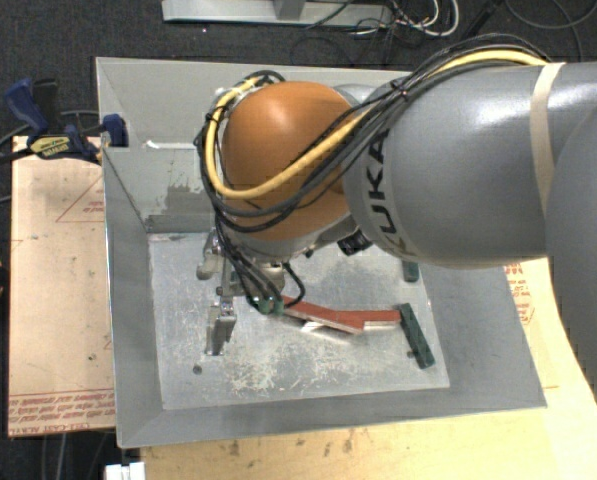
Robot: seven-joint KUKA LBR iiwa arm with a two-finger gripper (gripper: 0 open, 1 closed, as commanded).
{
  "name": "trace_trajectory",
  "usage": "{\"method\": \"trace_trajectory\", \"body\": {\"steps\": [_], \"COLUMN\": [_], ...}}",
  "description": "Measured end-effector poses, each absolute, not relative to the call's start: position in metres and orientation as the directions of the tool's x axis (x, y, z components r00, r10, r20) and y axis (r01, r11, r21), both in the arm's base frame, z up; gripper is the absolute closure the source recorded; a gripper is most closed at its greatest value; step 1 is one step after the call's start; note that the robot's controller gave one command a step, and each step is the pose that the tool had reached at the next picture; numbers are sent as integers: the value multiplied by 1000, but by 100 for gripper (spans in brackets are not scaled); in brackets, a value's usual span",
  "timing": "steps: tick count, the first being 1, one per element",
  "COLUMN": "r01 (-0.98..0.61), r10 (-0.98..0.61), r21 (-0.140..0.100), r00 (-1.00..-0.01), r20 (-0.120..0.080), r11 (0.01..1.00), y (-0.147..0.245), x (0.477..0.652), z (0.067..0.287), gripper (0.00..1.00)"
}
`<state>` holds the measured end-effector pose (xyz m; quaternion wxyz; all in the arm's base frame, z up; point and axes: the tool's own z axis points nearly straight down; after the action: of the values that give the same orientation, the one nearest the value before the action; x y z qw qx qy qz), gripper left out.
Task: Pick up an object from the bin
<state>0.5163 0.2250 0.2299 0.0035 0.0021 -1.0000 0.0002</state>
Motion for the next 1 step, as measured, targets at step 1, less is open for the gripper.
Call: {"method": "trace_trajectory", "body": {"steps": [1], "r01": [0], "r10": [0], "r21": [1], "r00": [-1000], "r20": [0], "r11": [1000], "y": [224], "x": [518], "z": [233], "gripper": [0]}}
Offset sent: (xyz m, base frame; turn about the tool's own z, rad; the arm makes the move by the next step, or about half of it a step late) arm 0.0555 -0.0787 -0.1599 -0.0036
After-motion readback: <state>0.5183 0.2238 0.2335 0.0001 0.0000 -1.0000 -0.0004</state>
